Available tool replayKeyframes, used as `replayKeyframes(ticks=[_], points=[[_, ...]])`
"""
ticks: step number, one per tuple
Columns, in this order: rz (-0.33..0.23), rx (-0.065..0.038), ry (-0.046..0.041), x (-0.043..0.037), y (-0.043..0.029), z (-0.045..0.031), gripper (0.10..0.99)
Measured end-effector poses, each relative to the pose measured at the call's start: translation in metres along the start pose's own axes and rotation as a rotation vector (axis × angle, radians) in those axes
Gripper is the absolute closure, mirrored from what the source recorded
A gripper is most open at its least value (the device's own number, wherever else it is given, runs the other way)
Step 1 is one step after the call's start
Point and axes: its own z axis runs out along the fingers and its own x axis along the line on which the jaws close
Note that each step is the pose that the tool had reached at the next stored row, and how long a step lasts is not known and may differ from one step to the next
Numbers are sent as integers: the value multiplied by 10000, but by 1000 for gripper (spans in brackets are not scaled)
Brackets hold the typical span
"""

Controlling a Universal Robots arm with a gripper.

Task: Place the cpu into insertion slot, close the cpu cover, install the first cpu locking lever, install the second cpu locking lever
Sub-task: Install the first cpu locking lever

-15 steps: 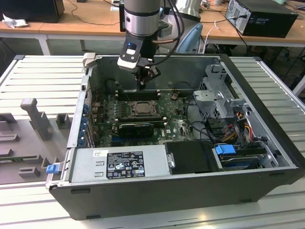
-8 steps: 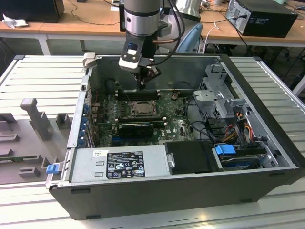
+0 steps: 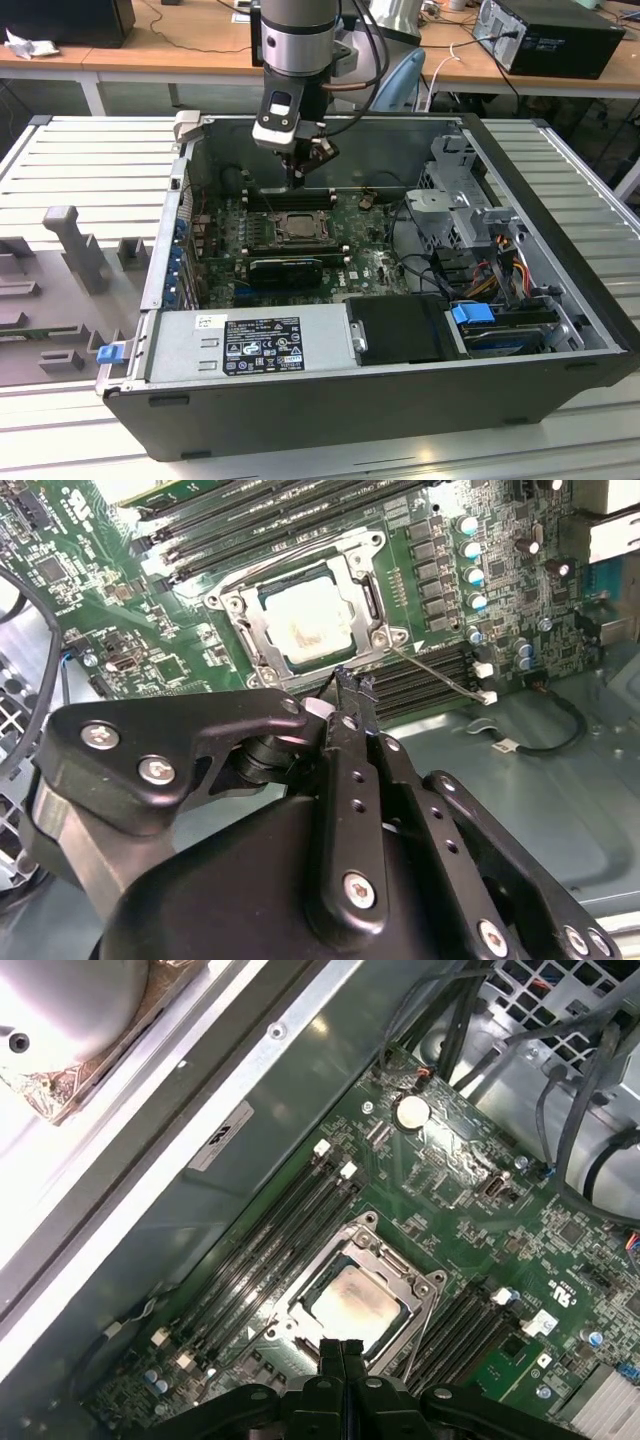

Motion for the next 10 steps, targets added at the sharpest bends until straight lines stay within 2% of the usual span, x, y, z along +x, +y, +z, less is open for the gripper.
replayKeyframes(ticks=[10], points=[[-516,16,27,0,0,0,980]])
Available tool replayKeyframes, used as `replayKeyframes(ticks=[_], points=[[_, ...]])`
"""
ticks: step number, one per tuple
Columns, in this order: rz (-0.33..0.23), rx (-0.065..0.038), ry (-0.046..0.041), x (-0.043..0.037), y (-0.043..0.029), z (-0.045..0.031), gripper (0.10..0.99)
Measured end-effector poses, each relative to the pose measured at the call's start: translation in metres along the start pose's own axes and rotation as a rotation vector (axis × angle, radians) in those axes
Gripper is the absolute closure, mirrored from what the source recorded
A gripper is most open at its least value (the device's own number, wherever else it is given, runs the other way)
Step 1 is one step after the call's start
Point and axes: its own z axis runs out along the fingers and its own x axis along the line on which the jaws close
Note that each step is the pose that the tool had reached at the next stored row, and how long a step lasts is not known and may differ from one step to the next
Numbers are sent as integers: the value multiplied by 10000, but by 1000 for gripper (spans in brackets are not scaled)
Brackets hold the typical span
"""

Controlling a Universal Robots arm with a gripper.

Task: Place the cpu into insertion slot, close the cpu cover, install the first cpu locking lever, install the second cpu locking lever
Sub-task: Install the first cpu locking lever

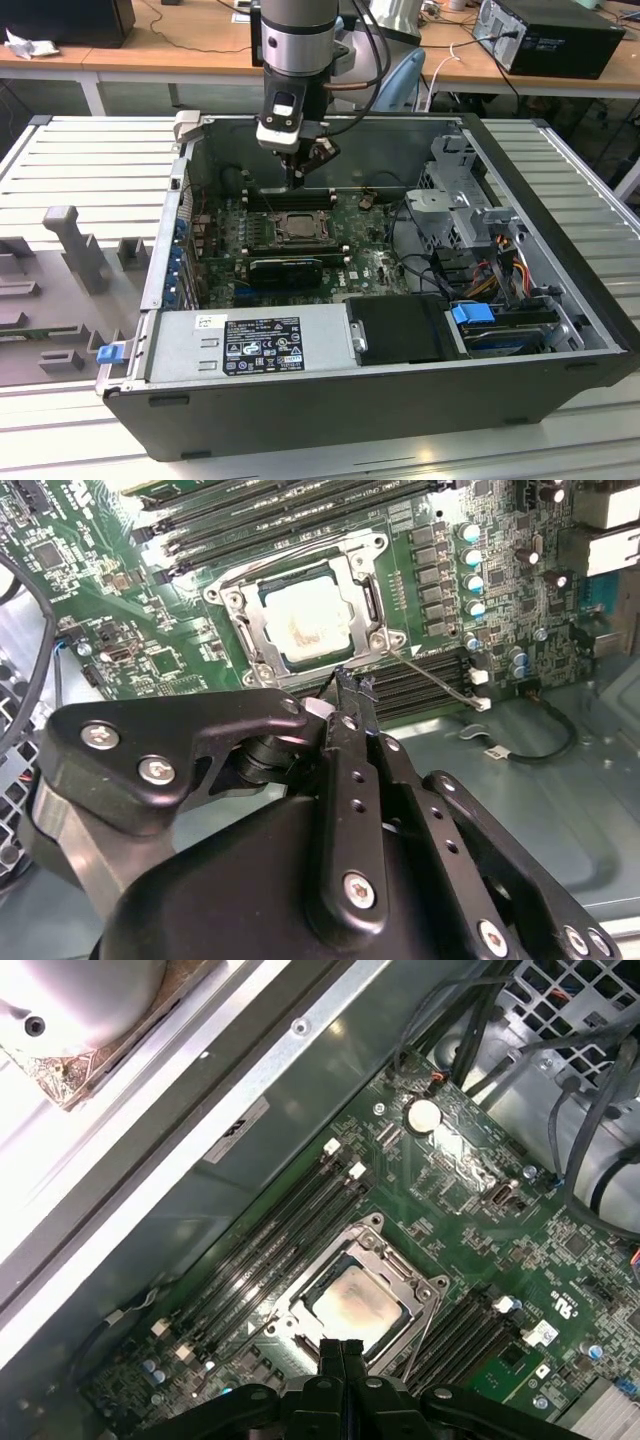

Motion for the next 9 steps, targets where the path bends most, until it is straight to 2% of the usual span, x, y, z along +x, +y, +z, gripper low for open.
replayKeyframes(ticks=[9], points=[[-414,13,22,0,0,0,980]])
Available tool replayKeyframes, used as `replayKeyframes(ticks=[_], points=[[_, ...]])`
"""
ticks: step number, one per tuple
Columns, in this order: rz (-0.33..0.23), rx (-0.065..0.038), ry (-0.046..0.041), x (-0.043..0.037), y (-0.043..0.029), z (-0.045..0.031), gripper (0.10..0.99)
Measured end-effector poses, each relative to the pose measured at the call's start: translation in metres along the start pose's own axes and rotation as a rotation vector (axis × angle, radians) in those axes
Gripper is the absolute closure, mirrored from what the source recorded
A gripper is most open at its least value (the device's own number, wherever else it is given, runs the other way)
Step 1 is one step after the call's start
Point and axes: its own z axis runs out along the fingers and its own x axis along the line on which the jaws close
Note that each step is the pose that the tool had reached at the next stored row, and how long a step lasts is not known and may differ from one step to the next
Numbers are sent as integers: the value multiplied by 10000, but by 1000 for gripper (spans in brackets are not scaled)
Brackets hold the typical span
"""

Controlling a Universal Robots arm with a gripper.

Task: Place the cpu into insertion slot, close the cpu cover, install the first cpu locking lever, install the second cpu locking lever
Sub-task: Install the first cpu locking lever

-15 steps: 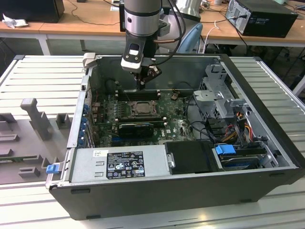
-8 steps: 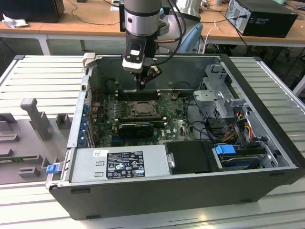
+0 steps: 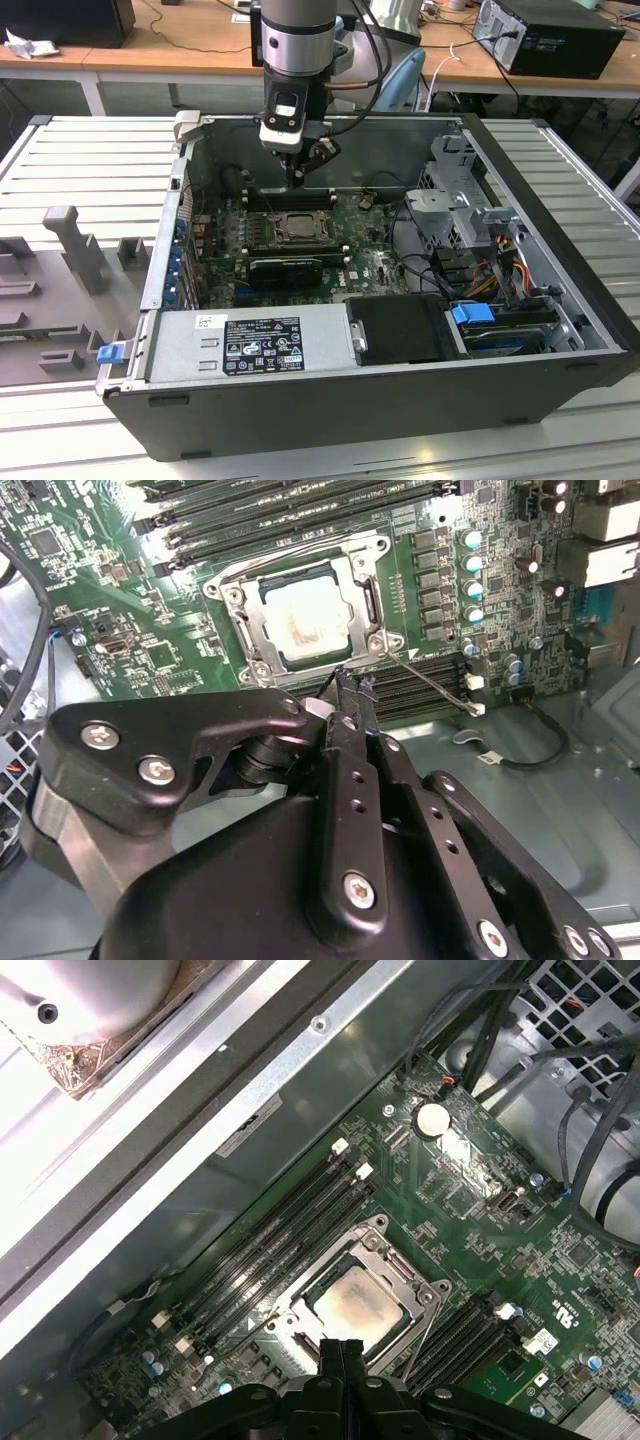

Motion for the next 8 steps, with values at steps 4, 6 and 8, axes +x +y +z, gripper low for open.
replayKeyframes(ticks=[4,6,8], points=[[-153,5,8,0,0,0,980],[-236,8,12,0,0,0,980],[-309,10,16,0,0,0,980]])
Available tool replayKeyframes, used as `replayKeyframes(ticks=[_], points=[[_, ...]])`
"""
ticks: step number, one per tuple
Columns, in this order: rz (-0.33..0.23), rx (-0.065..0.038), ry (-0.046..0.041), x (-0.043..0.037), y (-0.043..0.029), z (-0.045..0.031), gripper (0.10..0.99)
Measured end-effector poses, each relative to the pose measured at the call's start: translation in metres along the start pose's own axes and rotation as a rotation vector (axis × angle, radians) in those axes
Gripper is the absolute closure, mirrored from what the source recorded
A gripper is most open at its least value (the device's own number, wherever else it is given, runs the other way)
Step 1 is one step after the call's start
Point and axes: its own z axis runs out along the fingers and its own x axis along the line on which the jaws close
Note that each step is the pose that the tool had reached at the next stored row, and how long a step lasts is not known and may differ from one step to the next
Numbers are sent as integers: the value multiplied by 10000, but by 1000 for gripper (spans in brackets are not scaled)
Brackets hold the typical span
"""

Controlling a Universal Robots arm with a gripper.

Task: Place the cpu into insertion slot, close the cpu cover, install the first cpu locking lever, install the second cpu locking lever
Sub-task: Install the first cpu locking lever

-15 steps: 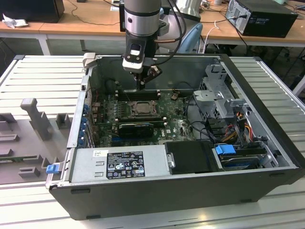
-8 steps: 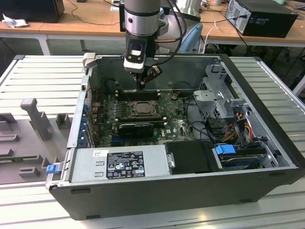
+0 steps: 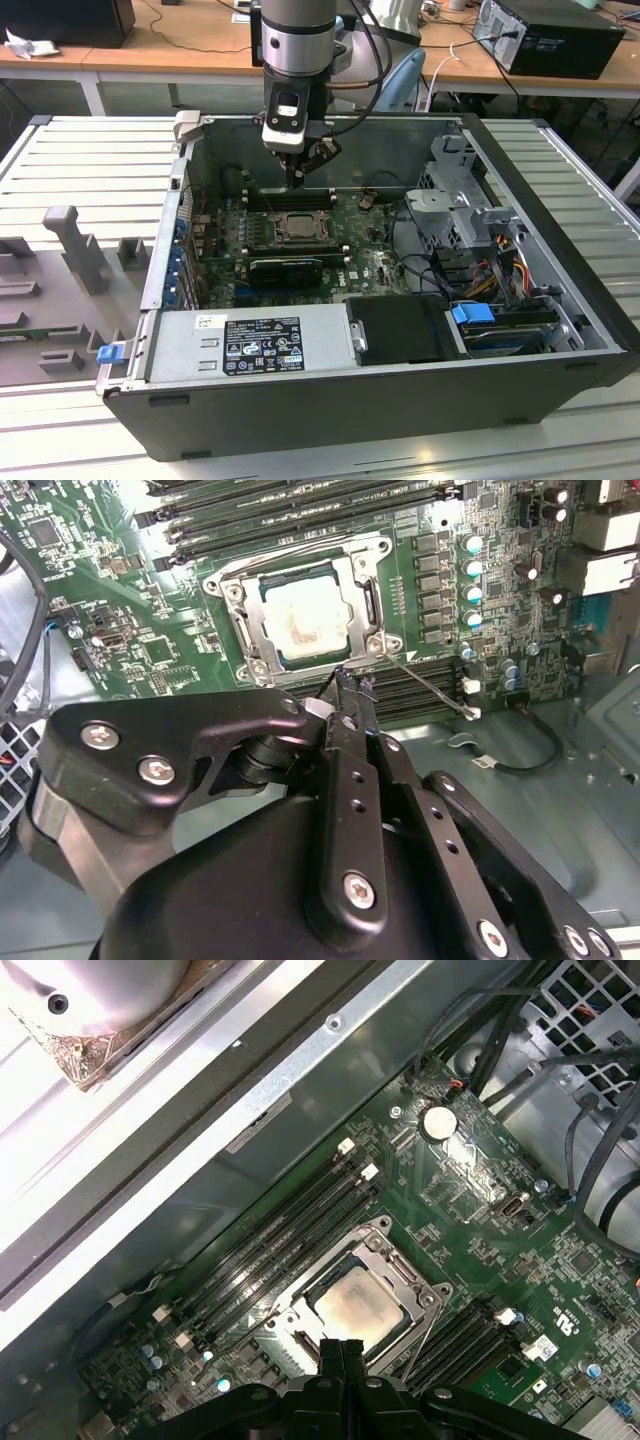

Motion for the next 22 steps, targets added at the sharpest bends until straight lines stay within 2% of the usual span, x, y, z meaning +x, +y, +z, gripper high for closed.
replayKeyframes(ticks=[6,12,22], points=[[-314,10,16,0,0,0,980],[-859,27,45,0,0,0,980],[-1337,42,70,0,0,0,980]])
